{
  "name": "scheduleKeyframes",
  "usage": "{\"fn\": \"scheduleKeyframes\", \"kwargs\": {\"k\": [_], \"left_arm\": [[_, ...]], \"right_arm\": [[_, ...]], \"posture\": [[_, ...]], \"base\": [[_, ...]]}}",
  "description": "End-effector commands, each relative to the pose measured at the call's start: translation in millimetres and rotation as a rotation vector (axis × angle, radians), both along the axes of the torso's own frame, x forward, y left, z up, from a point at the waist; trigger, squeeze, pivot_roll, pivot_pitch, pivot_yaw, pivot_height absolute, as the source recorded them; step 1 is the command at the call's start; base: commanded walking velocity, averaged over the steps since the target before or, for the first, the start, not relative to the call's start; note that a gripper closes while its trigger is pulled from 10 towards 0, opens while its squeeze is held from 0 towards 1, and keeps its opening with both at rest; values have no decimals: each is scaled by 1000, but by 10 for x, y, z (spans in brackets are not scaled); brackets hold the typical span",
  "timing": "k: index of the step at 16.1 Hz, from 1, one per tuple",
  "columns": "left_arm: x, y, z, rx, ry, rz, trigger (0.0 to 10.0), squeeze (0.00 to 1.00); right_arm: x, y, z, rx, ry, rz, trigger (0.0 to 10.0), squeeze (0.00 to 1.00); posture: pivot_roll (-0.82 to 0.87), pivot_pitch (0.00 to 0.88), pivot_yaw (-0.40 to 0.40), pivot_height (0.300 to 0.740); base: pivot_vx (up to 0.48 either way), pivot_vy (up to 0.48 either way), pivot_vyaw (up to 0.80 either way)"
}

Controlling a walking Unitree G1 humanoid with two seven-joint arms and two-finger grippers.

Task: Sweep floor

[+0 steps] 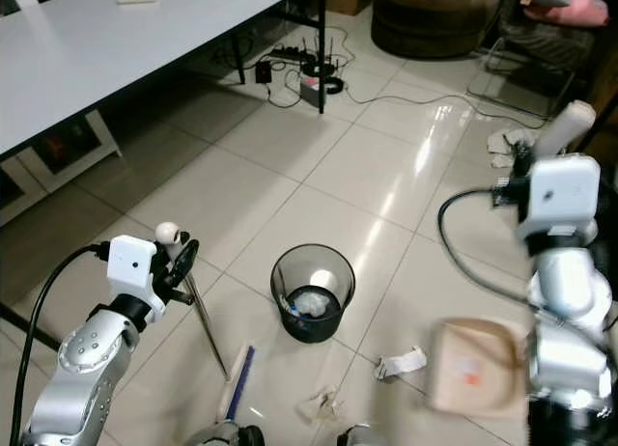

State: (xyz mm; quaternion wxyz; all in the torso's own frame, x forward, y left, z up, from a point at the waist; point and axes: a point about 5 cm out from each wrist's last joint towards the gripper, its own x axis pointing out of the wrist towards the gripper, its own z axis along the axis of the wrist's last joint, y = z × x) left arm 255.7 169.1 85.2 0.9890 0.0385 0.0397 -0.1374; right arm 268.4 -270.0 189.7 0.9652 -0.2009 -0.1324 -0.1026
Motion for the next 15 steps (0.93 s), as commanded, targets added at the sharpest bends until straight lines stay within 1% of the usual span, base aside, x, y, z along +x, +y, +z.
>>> {"fn": "scheduleKeyframes", "kwargs": {"k": [1, 2, 3, 4, 8, 11, 12, 13, 15], "left_arm": [[13, 6, 101, 4, -42, -2, 10000, 0], [22, 7, 107, 4, -44, -2, 10000, 0], [41, 9, 119, 5, -48, 0, 10000, 0], [50, 6, 122, 4, -50, 1, 10000, 0], [68, -22, 135, 1, -56, -5, 10000, 0], [88, -33, 145, 3, -61, -9, 10000, 0], [102, -39, 157, 1, -64, -7, 10000, 0], [108, -36, 162, 0, -68, -1, 10000, 0], [116, -15, 157, 0, -66, 11, 10000, 0]], "right_arm": [[-22, 66, 56, 4, -42, 11, 10000, 0], [-32, 83, 13, 24, -32, 5, 10000, 0], [-50, 111, -74, 26, 7, -20, 10000, 0], [-57, 145, -126, 9, 40, -4, 10000, 0], [-107, 144, -208, 77, 59, -37, 10000, 0], [-111, 247, -254, 113, 75, -9, 10000, 0], [-99, 272, -294, 151, 99, -9, 10000, 0], [-97, 301, -332, 166, 114, -6, 10000, 0], [-115, 340, -389, 180, 123, -9, 10000, 0]], "posture": [[-16, 86, 54, 740], [-16, 86, 54, 740], [-15, 81, 55, 740], [-15, 73, 54, 740], [-17, 60, 60, 740], [-14, 51, 54, 740], [-12, 57, 49, 740], [-12, 56, 50, 740], [-18, 51, 55, 740]], "base": [[0, 0, 0], [0, 0, 0], [0, 0, 0], [0, 0, 0], [0, 0, 0], [0, 0, 0], [0, 0, 0], [0, 0, 0], [0, 0, 0]]}}
